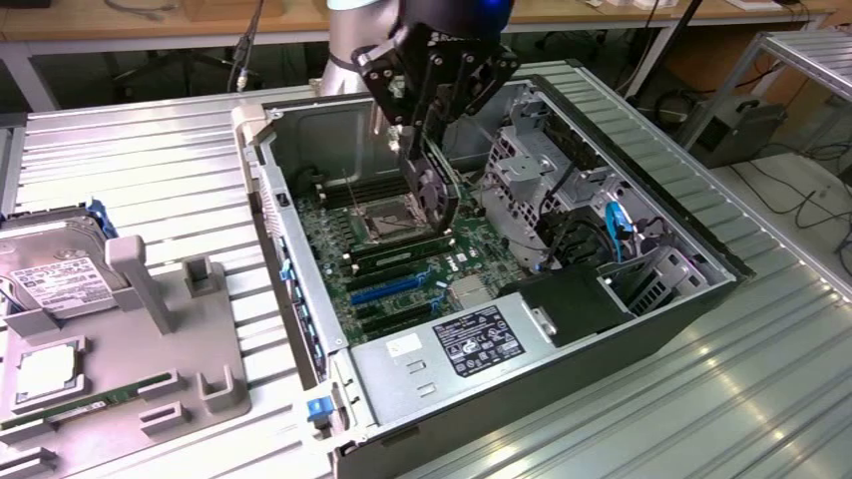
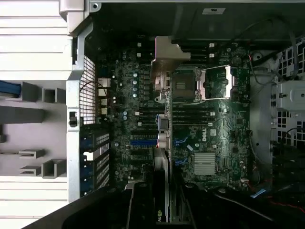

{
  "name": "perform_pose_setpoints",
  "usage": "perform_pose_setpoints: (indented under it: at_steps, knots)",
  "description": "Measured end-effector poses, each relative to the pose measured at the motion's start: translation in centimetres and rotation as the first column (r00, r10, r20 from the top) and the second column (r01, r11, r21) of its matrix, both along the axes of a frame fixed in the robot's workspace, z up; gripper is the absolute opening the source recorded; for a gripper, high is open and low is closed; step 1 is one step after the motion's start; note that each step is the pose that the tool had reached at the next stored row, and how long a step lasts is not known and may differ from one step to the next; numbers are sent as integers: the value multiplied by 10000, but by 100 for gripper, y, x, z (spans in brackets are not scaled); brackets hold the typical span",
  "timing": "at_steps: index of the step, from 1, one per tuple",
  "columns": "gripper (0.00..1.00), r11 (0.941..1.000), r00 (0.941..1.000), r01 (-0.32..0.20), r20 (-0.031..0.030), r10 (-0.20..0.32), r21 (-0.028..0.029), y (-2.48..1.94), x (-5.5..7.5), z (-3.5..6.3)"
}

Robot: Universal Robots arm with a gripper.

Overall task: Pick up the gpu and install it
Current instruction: 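Pick up the gpu and move the gpu toward the slot, then insert the gpu into the slot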

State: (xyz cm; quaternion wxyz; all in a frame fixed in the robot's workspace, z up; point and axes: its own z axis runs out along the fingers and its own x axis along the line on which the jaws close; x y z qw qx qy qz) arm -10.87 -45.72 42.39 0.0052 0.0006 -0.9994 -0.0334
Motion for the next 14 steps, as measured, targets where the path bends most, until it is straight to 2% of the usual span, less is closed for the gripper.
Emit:
perform_pose_setpoints:
  at_steps: [7,14]
  knots:
    - [26,10000,10000,0,0,0,0,24,341,-144]
    - [26,10000,10000,1,0,-1,0,24,356,-174]
